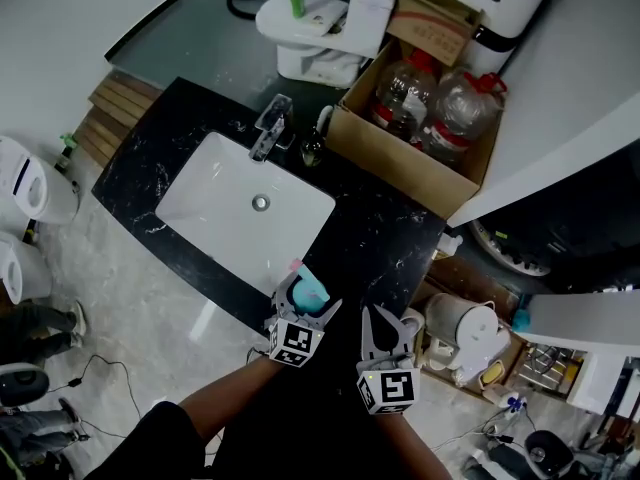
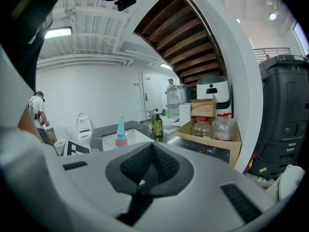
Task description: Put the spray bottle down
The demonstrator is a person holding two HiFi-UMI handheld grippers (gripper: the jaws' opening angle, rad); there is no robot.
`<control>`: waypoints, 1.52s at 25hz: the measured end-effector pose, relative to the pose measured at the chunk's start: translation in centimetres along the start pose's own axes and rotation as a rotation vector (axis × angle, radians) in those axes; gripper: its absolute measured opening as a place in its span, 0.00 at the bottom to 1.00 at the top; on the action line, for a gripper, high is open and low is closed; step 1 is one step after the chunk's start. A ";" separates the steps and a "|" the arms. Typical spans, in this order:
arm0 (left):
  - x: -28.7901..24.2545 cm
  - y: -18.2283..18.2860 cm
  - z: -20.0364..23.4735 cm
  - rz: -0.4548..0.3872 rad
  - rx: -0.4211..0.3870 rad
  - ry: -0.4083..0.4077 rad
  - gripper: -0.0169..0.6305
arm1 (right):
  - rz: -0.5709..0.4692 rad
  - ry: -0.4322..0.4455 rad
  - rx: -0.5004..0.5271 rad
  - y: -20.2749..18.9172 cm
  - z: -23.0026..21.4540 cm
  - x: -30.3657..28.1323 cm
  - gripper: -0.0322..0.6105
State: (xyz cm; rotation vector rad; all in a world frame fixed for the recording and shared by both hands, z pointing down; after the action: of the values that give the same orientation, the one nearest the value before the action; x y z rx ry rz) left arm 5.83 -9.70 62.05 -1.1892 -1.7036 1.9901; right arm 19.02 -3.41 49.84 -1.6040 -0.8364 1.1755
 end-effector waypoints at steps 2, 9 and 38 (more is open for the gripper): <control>-0.1 -0.2 0.1 0.004 0.005 -0.005 0.72 | 0.003 -0.003 -0.002 -0.2 0.0 0.1 0.07; -0.2 -0.3 0.1 0.014 0.008 0.005 0.72 | -0.001 -0.001 -0.008 -0.3 0.2 0.3 0.07; -0.5 -1.2 0.2 0.142 0.028 0.027 0.74 | -0.014 0.006 -0.027 -0.2 0.2 1.2 0.07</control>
State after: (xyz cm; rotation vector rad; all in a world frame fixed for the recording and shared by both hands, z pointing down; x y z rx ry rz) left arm 5.65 -9.84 63.38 -1.3558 -1.6144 2.0615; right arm 19.20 -2.21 49.68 -1.6208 -0.8613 1.1537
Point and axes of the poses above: the fingertips, and each gripper's own axes: x backward along the fingers, z to its left, y out of its top, the point moved 7 cm from there along x, backward along the fingers, and after that the axes turned 1 degree about -z, right-handed, at the moved point
